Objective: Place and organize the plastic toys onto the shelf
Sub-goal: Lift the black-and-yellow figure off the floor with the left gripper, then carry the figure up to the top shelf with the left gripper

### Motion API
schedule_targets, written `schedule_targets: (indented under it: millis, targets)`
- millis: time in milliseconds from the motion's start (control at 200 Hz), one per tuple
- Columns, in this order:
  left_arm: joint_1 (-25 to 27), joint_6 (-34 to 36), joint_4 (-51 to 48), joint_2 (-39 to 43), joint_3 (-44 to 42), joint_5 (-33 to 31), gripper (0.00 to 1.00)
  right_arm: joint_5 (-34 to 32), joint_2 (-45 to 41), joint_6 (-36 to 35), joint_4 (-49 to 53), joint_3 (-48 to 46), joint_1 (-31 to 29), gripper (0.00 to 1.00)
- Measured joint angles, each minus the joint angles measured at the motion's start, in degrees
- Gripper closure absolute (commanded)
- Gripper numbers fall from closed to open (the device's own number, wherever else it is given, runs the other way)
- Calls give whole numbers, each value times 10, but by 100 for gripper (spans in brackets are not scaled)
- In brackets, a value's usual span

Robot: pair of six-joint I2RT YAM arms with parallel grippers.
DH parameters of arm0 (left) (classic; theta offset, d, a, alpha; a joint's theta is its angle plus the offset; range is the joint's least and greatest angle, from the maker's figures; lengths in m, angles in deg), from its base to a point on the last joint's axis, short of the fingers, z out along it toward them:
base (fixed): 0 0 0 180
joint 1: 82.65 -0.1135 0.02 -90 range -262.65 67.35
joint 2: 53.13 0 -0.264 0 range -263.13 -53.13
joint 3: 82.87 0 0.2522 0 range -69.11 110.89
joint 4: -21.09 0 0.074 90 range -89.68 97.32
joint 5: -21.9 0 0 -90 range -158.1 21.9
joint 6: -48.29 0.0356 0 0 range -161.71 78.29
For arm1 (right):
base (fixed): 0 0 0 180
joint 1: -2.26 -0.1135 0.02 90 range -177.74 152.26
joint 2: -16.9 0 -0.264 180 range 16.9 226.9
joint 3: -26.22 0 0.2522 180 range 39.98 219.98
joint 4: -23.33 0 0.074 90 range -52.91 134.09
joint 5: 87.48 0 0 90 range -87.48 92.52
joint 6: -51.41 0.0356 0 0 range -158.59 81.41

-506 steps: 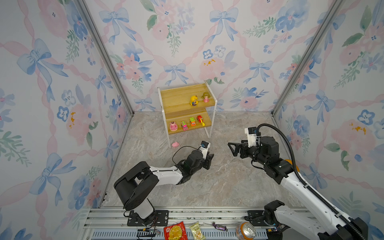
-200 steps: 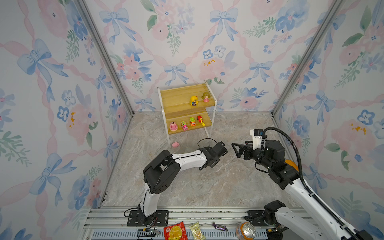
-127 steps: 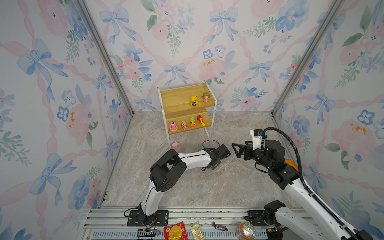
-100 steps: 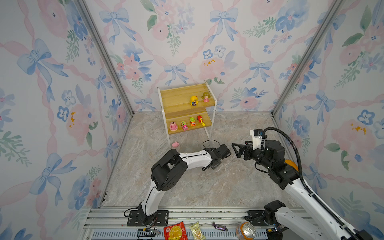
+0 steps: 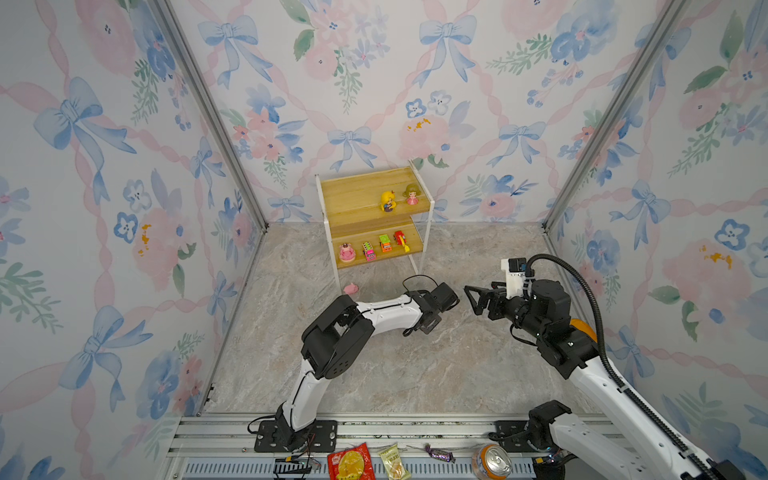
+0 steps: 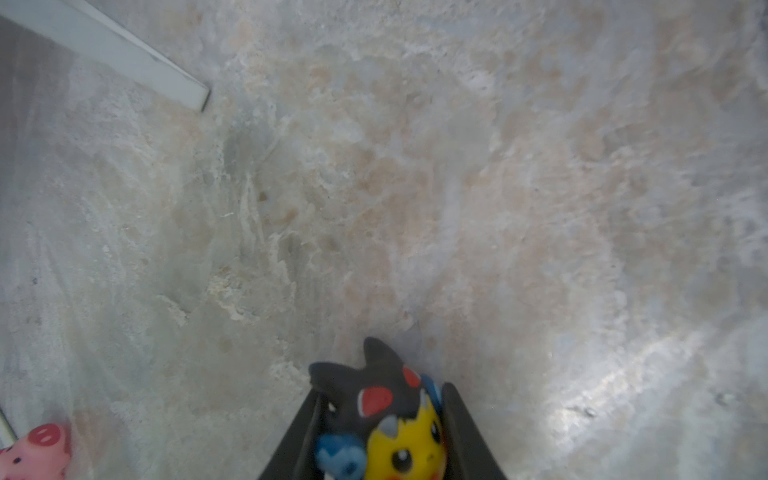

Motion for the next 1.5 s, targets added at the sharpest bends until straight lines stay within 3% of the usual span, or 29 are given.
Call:
schedule_targets:
  millis: [185,495,795,1215,1500]
  targets:
    - [-4,-10,7,76,-17,41,77,0,-1,3,0,0,0,0]
    - [-8,-21,97,317,-75,110,77,0,-21,8,0,0,0,0]
    - [-37,-22,199,482,-112,121,75,-1,-29,9,0,0,0,0]
    - [-122,56,314,509,-106,108,71,-1,-36,9,-3,-1,1,0]
    - [-229,80,430,505,-149,167,70,-1,-38,9,-18,-16,1,0]
